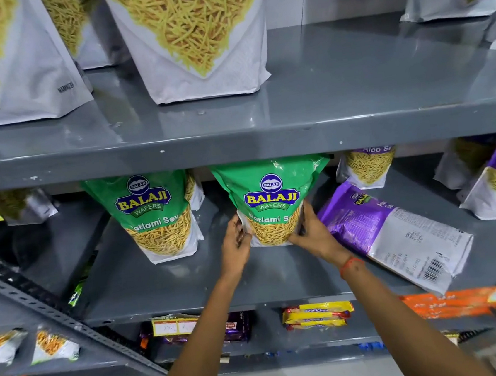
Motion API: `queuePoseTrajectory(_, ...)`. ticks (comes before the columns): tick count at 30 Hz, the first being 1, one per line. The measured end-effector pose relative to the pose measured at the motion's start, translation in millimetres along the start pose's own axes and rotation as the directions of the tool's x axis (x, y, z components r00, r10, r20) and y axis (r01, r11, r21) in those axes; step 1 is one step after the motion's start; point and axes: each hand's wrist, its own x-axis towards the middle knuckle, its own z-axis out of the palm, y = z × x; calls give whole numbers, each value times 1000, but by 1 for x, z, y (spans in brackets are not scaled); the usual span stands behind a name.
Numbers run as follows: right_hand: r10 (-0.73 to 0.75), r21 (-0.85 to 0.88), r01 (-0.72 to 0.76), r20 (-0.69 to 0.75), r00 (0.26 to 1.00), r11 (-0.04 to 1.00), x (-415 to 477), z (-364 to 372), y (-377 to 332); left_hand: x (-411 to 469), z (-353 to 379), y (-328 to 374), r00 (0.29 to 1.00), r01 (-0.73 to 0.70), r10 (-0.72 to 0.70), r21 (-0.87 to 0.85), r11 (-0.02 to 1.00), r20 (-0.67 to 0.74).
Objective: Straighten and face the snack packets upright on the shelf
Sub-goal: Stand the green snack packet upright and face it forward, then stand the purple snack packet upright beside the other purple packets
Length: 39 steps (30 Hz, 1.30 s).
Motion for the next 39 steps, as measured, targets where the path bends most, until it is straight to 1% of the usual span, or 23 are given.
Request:
queuePoseTrajectory(2,17,10,-16,-22,1000,1000,-1,4,-6,-4,1,-1,1000,9,-9,7,1000,-23)
queuePoseTrajectory(4,-16,-40,11,-113,993,999,-2,6,-13,-9,4,-1,995,-45,56,131,990,-82)
queuePoseTrajectory(5,-46,-94,28,-193,980,995,-4,5,-15,-15,9,-1,985,-88,117,220,971,-124)
queuePoseTrajectory(6,-88,-158,43,-294,952,987,-7,4,-17,-22,15,-1,968,-131,187,299,945,-166)
queuePoseTrajectory(7,-145,-219,59,-399,906,974,-10,2,-18,-30,23,-2,946,-174,257,363,915,-195)
queuePoseTrajectory(9,-278,-338,100,-535,798,936,-18,-4,-19,-48,45,-5,911,-246,367,466,850,-187)
queuePoseTrajectory(10,-341,-393,124,-551,762,911,-21,-8,-21,-56,58,-7,903,-269,397,504,821,-166)
queuePoseTrajectory(12,-439,-496,164,-510,740,852,-25,-20,-21,-67,82,-9,901,-271,408,539,798,-150)
queuePoseTrajectory(15,-484,-640,142,-397,780,755,-33,-43,-15,-72,112,-9,906,-182,355,547,817,-229)
queuePoseTrajectory(19,-420,-723,60,-330,845,688,-47,-85,2,-72,146,-5,882,-25,288,573,819,-373)
queuePoseTrajectory(21,-344,-781,-13,-290,893,624,-53,-115,11,-75,165,-2,865,45,238,541,840,-442)
queuePoseTrajectory(23,-216,-835,-89,-241,946,543,-56,-145,20,-77,180,0,845,82,225,534,842,-486)
queuePoseTrajectory(25,-95,-863,-135,-206,974,487,-58,-168,28,-77,189,1,818,137,207,532,835,-536)
queuePoseTrajectory(27,3,-858,-166,-188,982,487,-60,-188,36,-82,203,4,797,182,166,493,851,-581)
queuePoseTrajectory(28,69,-837,-180,-169,983,518,-60,-197,38,-85,212,5,810,172,144,465,869,-569)
queuePoseTrajectory(29,143,-804,-191,-133,981,563,-59,-203,39,-88,221,3,843,156,103,423,892,-528)
queuePoseTrajectory(30,209,-770,-194,-81,975,607,-57,-209,39,-91,233,4,884,167,25,366,916,-466)
queuePoseTrajectory(31,262,-736,-199,-31,965,647,-55,-215,38,-94,244,7,916,213,-80,308,927,-394)
queuePoseTrajectory(32,296,-695,-212,2,955,687,-53,-221,37,-94,254,13,926,278,-189,249,928,-328)
queuePoseTrajectory(34,339,-614,-238,52,939,753,-50,-231,34,-91,264,23,903,383,-352,87,920,-247)
queuePoseTrajectory(36,361,-588,-229,116,926,776,-53,-241,35,-85,269,30,857,458,-475,-126,880,-198)
queuePoseTrajectory(38,353,-554,-246,94,931,796,-56,-248,38,-83,268,36,804,516,-574,-302,802,-151)
queuePoseTrajectory(39,348,-515,-270,59,936,813,-58,-249,40,-84,267,38,795,526,-596,-363,769,-112)
